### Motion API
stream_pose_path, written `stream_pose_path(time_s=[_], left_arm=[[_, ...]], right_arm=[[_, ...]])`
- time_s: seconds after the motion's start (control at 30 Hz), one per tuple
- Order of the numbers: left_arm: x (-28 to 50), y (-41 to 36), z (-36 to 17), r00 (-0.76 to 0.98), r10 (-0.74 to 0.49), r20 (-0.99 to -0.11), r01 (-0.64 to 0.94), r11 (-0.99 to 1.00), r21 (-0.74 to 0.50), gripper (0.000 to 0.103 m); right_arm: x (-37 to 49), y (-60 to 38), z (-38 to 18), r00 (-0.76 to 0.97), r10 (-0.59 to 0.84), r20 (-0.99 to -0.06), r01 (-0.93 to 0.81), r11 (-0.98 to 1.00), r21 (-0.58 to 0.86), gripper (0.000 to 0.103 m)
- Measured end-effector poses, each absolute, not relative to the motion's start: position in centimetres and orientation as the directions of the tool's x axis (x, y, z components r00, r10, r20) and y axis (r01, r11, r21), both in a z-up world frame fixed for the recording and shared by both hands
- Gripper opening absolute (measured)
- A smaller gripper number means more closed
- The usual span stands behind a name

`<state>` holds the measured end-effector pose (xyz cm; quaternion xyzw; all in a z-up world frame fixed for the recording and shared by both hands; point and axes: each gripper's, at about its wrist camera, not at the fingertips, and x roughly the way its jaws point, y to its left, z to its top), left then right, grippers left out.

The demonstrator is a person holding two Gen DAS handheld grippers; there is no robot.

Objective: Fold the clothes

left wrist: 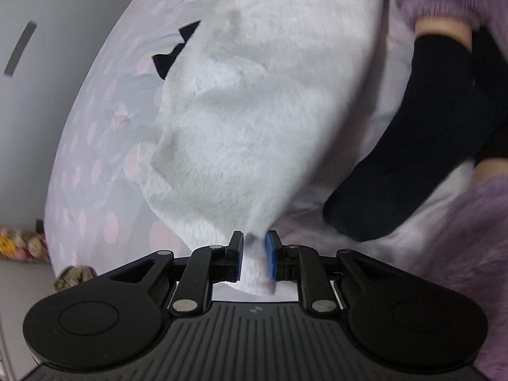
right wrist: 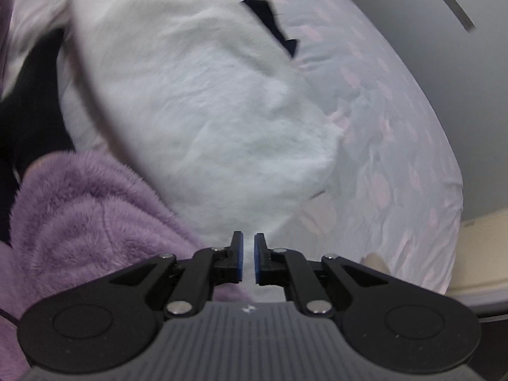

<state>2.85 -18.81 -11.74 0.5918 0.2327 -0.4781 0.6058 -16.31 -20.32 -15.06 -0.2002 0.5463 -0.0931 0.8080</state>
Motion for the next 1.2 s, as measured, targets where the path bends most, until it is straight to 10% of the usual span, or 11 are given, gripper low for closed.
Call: stream_pose_path(time_s=[0.7, 0.97, 1.2], left_arm=[[11.6, -24.7, -10.4, 0.313, -0.489, -0.814, 0.793, 0.606, -0.059, 0.018], [10.7, -24.5, -14.4, 0.29, -0.435, -0.852, 0.722, 0.684, -0.103, 0.027], [9.9, -23.8, -15.0, 0.316, -0.414, -0.853, 0.707, 0.703, -0.079, 0.027]], right_arm=[[-13.3, -38.0, -20.5, 0.563, -0.158, -0.811, 0.688, 0.633, 0.354, 0.054], [-13.5, -40.1, -26.3, 0.571, -0.059, -0.819, 0.723, 0.51, 0.467, 0.054], [-13.7, -39.7, -25.8, 0.616, -0.032, -0.787, 0.697, 0.488, 0.525, 0.015]])
